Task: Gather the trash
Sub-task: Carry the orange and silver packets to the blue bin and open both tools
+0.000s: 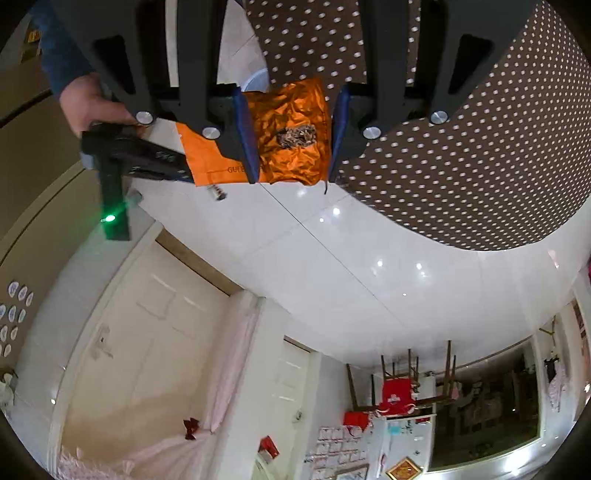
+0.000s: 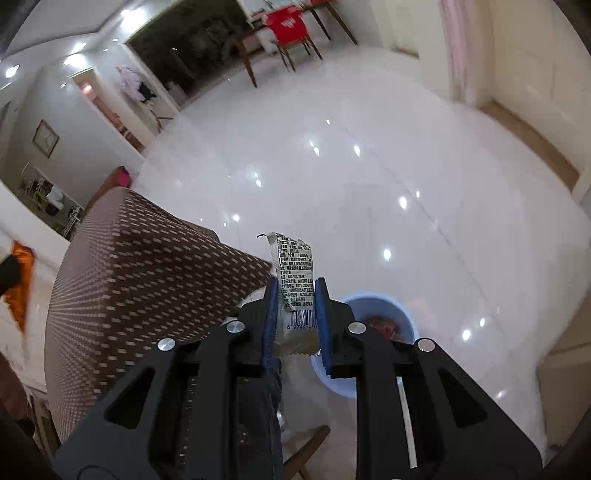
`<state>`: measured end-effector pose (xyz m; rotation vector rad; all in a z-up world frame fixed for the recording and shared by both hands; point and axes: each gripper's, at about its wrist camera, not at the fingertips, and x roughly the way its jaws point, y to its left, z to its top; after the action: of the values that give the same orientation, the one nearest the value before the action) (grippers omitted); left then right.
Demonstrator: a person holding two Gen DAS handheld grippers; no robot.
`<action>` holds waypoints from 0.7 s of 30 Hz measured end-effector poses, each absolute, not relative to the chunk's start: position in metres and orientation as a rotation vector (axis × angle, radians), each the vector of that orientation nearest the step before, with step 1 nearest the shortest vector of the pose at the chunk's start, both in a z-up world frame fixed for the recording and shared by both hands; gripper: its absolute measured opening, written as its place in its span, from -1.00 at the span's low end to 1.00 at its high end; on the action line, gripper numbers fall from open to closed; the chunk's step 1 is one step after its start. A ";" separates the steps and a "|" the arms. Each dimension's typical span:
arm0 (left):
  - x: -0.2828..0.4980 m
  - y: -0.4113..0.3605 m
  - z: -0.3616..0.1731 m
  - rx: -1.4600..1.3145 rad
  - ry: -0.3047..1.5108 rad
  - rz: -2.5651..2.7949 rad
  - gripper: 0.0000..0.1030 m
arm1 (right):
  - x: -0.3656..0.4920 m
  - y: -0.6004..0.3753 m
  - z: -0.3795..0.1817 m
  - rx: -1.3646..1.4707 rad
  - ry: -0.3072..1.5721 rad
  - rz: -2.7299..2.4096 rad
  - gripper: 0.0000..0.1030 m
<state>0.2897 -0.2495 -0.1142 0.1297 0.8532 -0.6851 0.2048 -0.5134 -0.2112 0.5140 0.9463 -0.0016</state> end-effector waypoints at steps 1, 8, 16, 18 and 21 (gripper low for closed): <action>0.290 -0.255 -0.117 0.137 0.859 -0.689 -0.32 | 0.204 -0.517 -0.218 0.526 0.958 -0.007 -0.55; 0.289 -0.286 -0.138 0.180 0.907 -0.711 -0.32 | 0.195 -0.541 -0.249 0.630 0.986 -0.039 0.32; 0.293 -0.327 -0.174 0.265 0.985 -0.754 -0.32 | 0.194 -0.561 -0.231 0.684 0.904 -0.097 0.52; 0.293 -0.336 -0.184 0.295 1.005 -0.765 -0.32 | 0.188 -0.568 -0.221 0.686 0.874 -0.104 0.55; 0.296 -0.349 -0.196 0.332 1.040 -0.776 -0.22 | 0.188 -0.572 -0.210 0.686 0.843 -0.108 0.63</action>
<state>0.2963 -0.3486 -0.1961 0.3316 1.0397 -0.7757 0.1882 -0.5718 -0.2102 0.6860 0.8428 -0.1081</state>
